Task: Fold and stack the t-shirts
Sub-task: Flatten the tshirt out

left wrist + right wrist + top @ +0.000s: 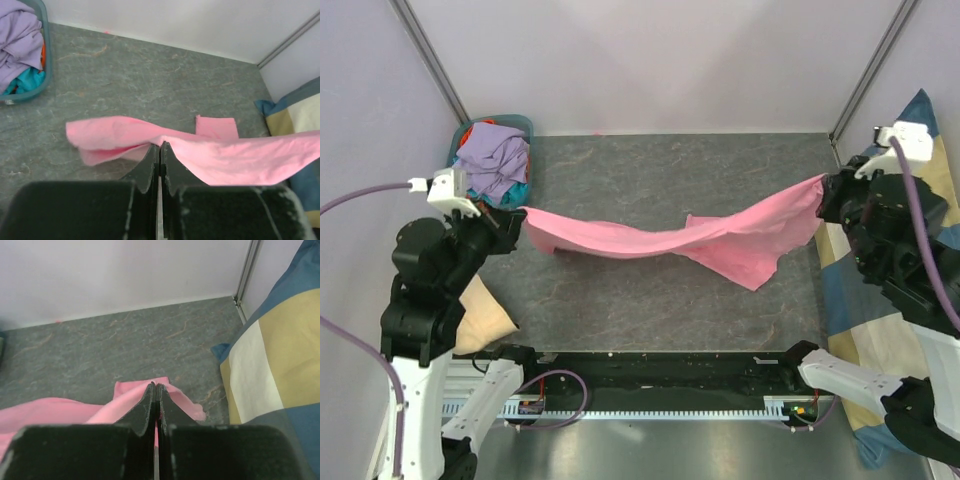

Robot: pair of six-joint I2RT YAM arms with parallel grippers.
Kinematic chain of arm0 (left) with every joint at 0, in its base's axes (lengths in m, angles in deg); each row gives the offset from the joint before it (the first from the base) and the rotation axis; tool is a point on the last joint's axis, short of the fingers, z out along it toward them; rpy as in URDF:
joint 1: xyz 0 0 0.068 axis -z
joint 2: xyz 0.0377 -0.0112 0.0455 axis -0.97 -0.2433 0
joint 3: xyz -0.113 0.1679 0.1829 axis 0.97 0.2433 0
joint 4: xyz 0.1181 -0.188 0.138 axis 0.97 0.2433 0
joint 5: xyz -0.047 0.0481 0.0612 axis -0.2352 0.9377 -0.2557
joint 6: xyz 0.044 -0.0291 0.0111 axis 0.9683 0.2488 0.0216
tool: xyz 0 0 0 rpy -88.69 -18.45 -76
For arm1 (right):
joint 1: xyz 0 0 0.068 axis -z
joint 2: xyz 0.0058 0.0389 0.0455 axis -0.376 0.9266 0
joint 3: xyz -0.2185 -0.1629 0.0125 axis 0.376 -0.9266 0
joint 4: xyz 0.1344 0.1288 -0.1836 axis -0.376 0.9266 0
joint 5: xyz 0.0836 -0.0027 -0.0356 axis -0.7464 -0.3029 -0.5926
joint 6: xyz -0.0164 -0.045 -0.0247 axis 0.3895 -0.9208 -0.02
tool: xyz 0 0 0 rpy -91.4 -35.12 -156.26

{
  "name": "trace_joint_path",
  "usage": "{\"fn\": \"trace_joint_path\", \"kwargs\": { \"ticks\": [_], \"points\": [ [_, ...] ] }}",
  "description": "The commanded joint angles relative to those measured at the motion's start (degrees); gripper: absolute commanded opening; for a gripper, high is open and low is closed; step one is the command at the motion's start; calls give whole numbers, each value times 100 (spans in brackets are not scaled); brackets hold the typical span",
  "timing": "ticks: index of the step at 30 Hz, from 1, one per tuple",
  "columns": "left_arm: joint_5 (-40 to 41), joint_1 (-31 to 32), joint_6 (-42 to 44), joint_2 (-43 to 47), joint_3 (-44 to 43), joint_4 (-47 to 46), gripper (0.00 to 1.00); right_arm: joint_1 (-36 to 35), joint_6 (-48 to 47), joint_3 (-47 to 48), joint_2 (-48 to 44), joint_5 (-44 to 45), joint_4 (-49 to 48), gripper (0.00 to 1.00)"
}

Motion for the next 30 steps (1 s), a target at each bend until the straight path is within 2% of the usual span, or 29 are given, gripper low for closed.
{"fn": "trace_joint_path", "kwargs": {
  "ticks": [1, 3, 5, 8, 9, 12, 13, 18, 23, 30],
  "points": [
    [-184, 12, -629, 504, -343, 151, 2, 29, 234, 1537, 6, -255, 837, 0],
    [-140, 12, -761, 697, -632, 327, 2, 20, 269, 2090, 138, -281, 1180, 0],
    [-140, 12, -779, 733, -887, 652, 2, 20, 312, 2137, 68, -194, 1208, 0],
    [60, 12, -604, 620, -881, 741, 2, 20, 260, 1516, -90, 156, 736, 0],
    [140, 12, -525, 471, -819, 697, 2, 20, 217, 1043, -108, 228, 559, 0],
    [246, 12, -367, 181, -380, 101, 2, 20, 33, 30, -108, 561, -381, 0],
    [255, 12, -332, -47, -248, -414, 2, 20, -3, -164, -56, 658, -610, 0],
    [449, 4, -217, -962, 131, -1402, 2, 20, -258, -736, 726, 1054, -1779, 0],
    [519, 4, -217, -1560, -210, -1790, 2, 178, -575, -204, 1517, 932, -2317, 0],
    [273, 4, -340, -1342, -818, -1536, 2, 205, -724, 959, 1703, 677, -2142, 0]
  ]
}}
